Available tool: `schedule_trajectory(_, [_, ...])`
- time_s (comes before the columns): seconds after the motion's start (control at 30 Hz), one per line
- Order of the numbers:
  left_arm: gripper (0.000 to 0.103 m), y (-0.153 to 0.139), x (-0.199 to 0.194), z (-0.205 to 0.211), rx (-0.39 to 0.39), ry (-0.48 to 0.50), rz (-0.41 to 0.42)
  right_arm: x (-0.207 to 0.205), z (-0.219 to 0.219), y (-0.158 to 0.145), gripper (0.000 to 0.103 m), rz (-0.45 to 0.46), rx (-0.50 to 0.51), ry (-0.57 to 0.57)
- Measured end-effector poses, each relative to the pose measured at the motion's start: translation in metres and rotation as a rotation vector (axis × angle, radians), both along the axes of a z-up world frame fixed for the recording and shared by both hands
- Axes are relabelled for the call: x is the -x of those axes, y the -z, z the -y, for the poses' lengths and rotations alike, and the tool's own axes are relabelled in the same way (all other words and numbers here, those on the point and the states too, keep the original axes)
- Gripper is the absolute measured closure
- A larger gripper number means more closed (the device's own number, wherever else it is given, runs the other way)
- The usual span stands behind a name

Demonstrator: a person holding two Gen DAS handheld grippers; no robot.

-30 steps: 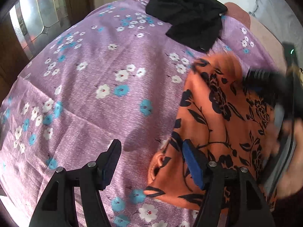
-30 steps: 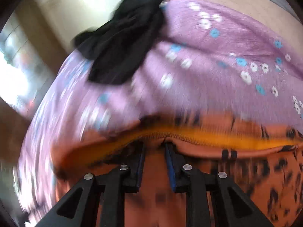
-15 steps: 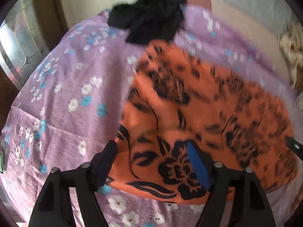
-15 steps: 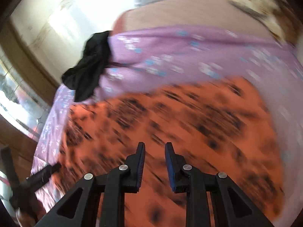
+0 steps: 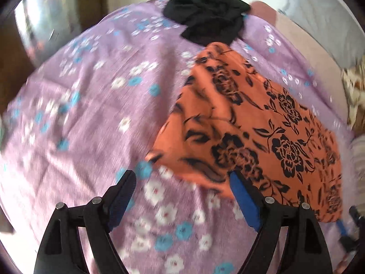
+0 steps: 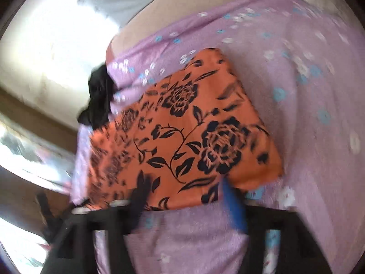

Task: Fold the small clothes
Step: 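Fold the dress hem up toward the collar with both tools, then release the folded hem with both tools and lift them away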

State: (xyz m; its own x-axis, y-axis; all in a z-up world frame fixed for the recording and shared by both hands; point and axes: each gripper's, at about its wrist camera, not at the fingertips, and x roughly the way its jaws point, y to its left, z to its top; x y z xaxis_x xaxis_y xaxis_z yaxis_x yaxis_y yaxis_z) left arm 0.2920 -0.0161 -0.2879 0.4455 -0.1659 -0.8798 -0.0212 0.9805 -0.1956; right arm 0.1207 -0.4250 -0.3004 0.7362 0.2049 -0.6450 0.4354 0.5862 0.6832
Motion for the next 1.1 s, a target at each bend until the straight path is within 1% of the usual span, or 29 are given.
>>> schedule_trajectory(0.07, [0.018,0.006,0.009,-0.007,0.122,-0.023,-0.045,0.01,0.004,0.007,0.027,0.026,-0.1,0.019])
schedule_trajectory(0.13, [0.018,0.013,0.009,-0.007,0.222,-0.031,-0.084,0.015,0.005,0.01,0.027,0.046,-0.148,0.031])
schedule_trajectory(0.23, [0.018,0.015,0.007,0.008,0.223,0.016,-0.084,0.016,0.0,0.012,0.027,0.064,-0.194,0.024])
schedule_trajectory(0.3, [0.018,0.017,0.004,0.016,0.24,0.036,-0.076,0.013,-0.002,0.017,0.027,0.077,-0.242,0.032])
schedule_trajectory(0.37, [0.018,0.022,-0.003,0.018,0.289,0.038,-0.089,0.01,-0.004,0.025,0.027,0.08,-0.285,0.027])
schedule_trajectory(0.43, [0.018,0.029,-0.011,0.015,0.348,0.017,-0.107,0.003,-0.008,0.033,0.027,0.07,-0.31,0.021])
schedule_trajectory(0.5, [0.02,0.031,-0.018,0.014,0.39,-0.007,-0.094,-0.002,-0.01,0.042,0.027,0.05,-0.337,0.019])
schedule_trajectory(0.53, [0.02,0.03,-0.021,0.016,0.408,-0.013,-0.074,-0.005,-0.01,0.048,0.027,0.039,-0.355,0.024])
schedule_trajectory(0.57, [0.026,0.03,-0.023,0.017,0.415,-0.011,-0.064,-0.007,-0.01,0.053,0.027,0.032,-0.374,0.033])
schedule_trajectory(0.6, [0.039,0.03,-0.026,0.02,0.415,-0.01,-0.056,-0.009,-0.009,0.058,0.027,0.027,-0.388,0.048])
schedule_trajectory(0.63, [0.046,0.03,-0.029,0.023,0.399,-0.018,-0.046,-0.011,-0.009,0.063,0.027,0.023,-0.392,0.063])
schedule_trajectory(0.67, [0.058,0.029,-0.03,0.024,0.383,-0.027,-0.037,-0.013,-0.008,0.065,0.028,0.024,-0.39,0.074])
schedule_trajectory(0.7, [0.065,0.029,-0.03,0.024,0.371,-0.037,-0.025,-0.014,-0.007,0.066,0.029,0.045,-0.382,0.099])
schedule_trajectory(0.77, [0.068,0.028,-0.031,0.023,0.362,-0.051,-0.012,-0.019,-0.004,0.065,0.029,0.072,-0.358,0.129])
schedule_trajectory(0.8, [0.068,0.028,-0.031,0.024,0.358,-0.052,-0.005,-0.022,-0.002,0.066,0.029,0.087,-0.351,0.147])
schedule_trajectory(0.87, [0.068,0.026,-0.032,0.028,0.328,-0.038,0.01,-0.027,0.002,0.065,0.029,0.106,-0.334,0.174])
schedule_trajectory(0.9, [0.063,0.025,-0.031,0.028,0.316,-0.03,0.009,-0.03,0.003,0.063,0.029,0.104,-0.32,0.178])
schedule_trajectory(0.93, [0.056,0.026,-0.032,0.029,0.315,-0.027,0.003,-0.034,0.003,0.062,0.031,0.092,-0.296,0.176])
schedule_trajectory(0.97, [0.038,0.029,-0.033,0.029,0.335,-0.02,-0.01,-0.037,0.003,0.06,0.034,0.079,-0.277,0.172])
schedule_trajectory(1.0, [0.026,0.031,-0.036,0.031,0.355,-0.016,-0.028,-0.04,0.002,0.06,0.036,0.06,-0.256,0.172])
schedule_trajectory(1.03, [0.026,0.034,-0.036,0.032,0.358,-0.018,-0.035,-0.041,0.002,0.06,0.041,0.052,-0.245,0.175])
schedule_trajectory(1.07, [0.026,0.034,-0.037,0.033,0.349,-0.023,-0.028,-0.042,0.003,0.061,0.051,0.041,-0.235,0.182])
schedule_trajectory(1.1, [0.027,0.034,-0.036,0.035,0.338,-0.023,-0.02,-0.042,0.005,0.062,0.059,0.023,-0.227,0.19])
